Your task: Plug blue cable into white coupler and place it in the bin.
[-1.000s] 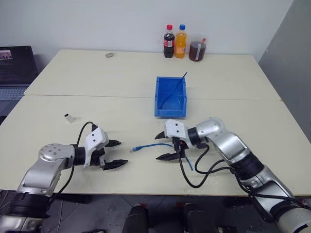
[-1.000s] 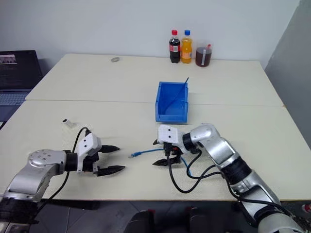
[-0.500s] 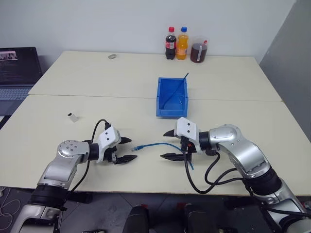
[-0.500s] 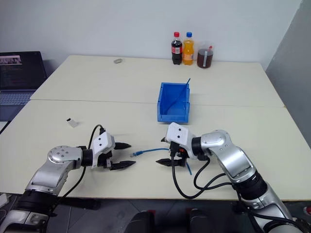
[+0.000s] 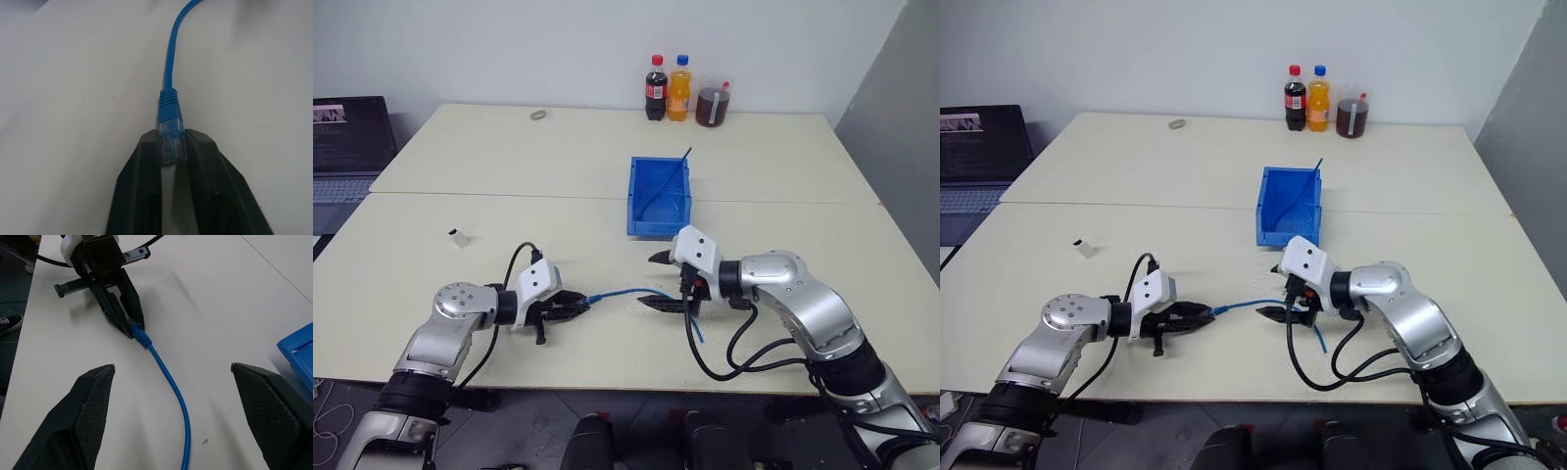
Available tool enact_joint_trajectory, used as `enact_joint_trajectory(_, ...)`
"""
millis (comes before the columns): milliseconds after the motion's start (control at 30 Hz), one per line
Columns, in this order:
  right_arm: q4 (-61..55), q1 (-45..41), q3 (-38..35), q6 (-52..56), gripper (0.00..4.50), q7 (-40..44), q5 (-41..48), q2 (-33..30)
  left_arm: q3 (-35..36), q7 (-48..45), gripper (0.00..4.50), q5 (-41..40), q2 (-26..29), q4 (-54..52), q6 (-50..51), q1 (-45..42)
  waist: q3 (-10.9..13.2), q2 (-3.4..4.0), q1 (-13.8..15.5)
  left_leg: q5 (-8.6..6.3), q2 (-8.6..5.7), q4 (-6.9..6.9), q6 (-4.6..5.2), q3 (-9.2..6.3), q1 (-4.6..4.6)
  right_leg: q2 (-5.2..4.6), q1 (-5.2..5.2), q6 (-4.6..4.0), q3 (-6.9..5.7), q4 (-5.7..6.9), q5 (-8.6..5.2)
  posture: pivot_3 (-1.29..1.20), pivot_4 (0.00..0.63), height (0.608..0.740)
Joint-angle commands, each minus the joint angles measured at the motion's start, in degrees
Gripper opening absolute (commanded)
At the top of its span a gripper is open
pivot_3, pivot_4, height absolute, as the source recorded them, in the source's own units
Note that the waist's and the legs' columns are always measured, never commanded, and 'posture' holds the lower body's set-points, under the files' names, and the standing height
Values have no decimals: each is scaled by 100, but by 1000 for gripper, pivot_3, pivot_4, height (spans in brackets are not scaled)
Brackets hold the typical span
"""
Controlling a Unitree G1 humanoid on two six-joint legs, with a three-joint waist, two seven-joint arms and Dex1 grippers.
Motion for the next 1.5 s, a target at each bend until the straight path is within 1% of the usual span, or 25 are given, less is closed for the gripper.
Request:
enact_joint_trajectory(33,-491,288,-282,-171,4037,14,298,-97,-46,137,234,-10,-163,29,153,179,-1,2,3,0,0,0,0,0,0,-1,1,0,0,0,0,0,150,740)
enact_joint_trajectory(133,-793,709,-517,-68,4037,-1,624,-165,169,281,234,-259,-267,-288,416,112,-1,1,17,0,0,1,0,-5,0,0,5,1,-5,0,0,0,150,740)
enact_joint_trajectory(233,-1091,1102,-839,506,4037,-76,1226,-128,394,430,234,-657,-410,-731,857,-14,3,-4,3,0,0,3,0,-4,0,0,7,2,-3,-1,0,0,150,740)
enact_joint_trajectory(300,-1250,1317,-989,690,4037,-286,1449,-1,540,515,234,-971,-498,-1035,1208,-100,9,-15,1,0,2,2,0,-8,-5,1,4,2,-6,0,0,0,150,740)
enact_joint_trajectory(467,-1262,1554,-1319,1190,4037,-1156,1870,683,769,675,234,-1631,-607,-1748,1907,-218,11,-20,-65,0,15,-1,0,-7,-9,19,-7,1,1,2,1,0,150,740)
enact_joint_trajectory(633,-801,1353,-1830,1477,4037,-1996,2261,1550,931,835,234,-2180,-685,-2301,2372,-322,11,-20,-102,0,19,-2,0,-8,-8,24,-9,1,1,2,1,0,150,740)
enact_joint_trajectory(833,-442,955,-2113,1724,4037,-2282,2808,2031,989,1012,234,-2454,-733,-2480,2586,-383,11,-20,-131,0,18,-3,0,-5,-9,24,-10,0,5,0,1,0,150,740)
enact_joint_trajectory(1000,-160,687,-2259,1704,4037,-2402,3190,2302,998,1106,234,-2576,-732,-2526,2674,-392,12,-19,-150,0,18,-5,0,-5,-12,25,-14,0,5,0,1,0,150,740)
enact_joint_trajectory(1300,76,587,-2175,1702,4037,-2366,3530,2357,953,1316,234,-2757,-718,-2741,2949,-495,12,-19,-148,0,18,-5,0,-6,-16,25,-17,0,4,-1,1,0,150,740)
enact_joint_trajectory(1433,152,560,-2149,1648,3481,-2323,3590,2401,950,1380,234,-2878,-669,-2872,3150,-528,12,-18,-157,0,18,-6,0,-5,-16,25,-17,0,6,-1,1,0,150,740)
enact_joint_trajectory(1467,173,552,-2144,1627,3175,-2323,3602,2404,954,1383,234,-2892,-662,-2886,3177,-527,12,-18,-159,0,18,-6,0,-5,-16,26,-18,0,6,-1,1,0,150,740)
enact_joint_trajectory(1500,197,542,-2141,1607,3006,-2322,3616,2407,959,1383,234,-2904,-653,-2896,3200,-522,12,-18,-160,0,19,-7,0,-6,-16,26,-18,0,5,-1,1,0,150,740)
